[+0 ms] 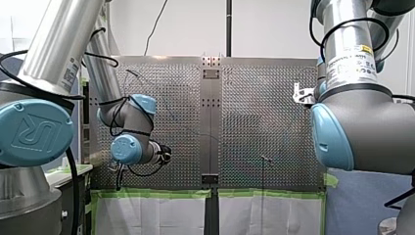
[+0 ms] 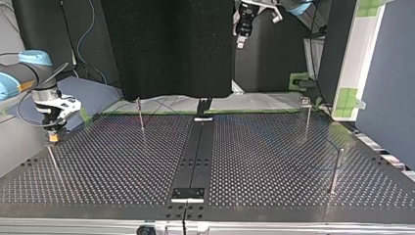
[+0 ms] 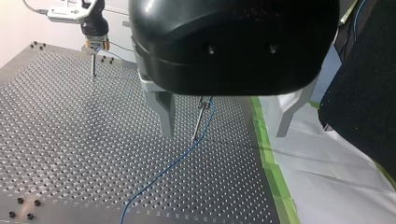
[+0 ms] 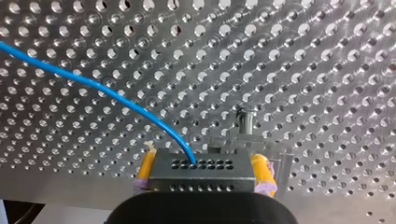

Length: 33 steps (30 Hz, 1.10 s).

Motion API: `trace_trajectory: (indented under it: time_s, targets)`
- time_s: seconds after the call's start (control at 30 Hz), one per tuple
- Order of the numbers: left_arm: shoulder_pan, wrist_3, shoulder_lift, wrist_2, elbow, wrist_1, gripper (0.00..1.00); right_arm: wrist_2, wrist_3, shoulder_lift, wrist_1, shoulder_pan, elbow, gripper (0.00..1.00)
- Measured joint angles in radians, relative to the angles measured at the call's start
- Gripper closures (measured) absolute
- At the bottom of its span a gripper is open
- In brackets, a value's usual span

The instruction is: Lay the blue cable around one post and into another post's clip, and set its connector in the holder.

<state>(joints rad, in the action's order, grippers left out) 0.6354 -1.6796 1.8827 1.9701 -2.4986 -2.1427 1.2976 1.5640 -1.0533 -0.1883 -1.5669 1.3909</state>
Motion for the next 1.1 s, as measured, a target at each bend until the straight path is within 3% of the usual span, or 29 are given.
trace_trajectory:
  time_s: [0.23,0.27,0.37,0.47,0.8,1.1]
  targets:
    - [0.0,0.0,0.0,0.0,0.0,-0.002,0.0,0.008,-0.025,0.0,0.014,-0.002,0.011,0.29]
    - [0.0,0.0,0.0,0.0,0.0,-0.002,0.0,0.01,-0.031,-0.002,0.016,-0.002,0.013,0.38]
    - [0.0,0.0,0.0,0.0,0.0,-0.001,0.0,0.016,-0.041,-0.011,0.013,-0.003,0.026,0.45]
    - [0.0,0.0,0.0,0.0,0.0,-0.001,0.0,0.023,-0.032,-0.03,-0.003,-0.005,0.047,0.48]
    - [-0.003,0.0,0.0,0.0,0.0,0.001,0.0,0.015,0.036,-0.084,-0.084,0.001,0.087,0.48]
    - [-0.005,0.0,0.0,0.0,0.0,-0.002,0.0,0.008,0.045,-0.045,-0.126,0.006,0.087,0.48]
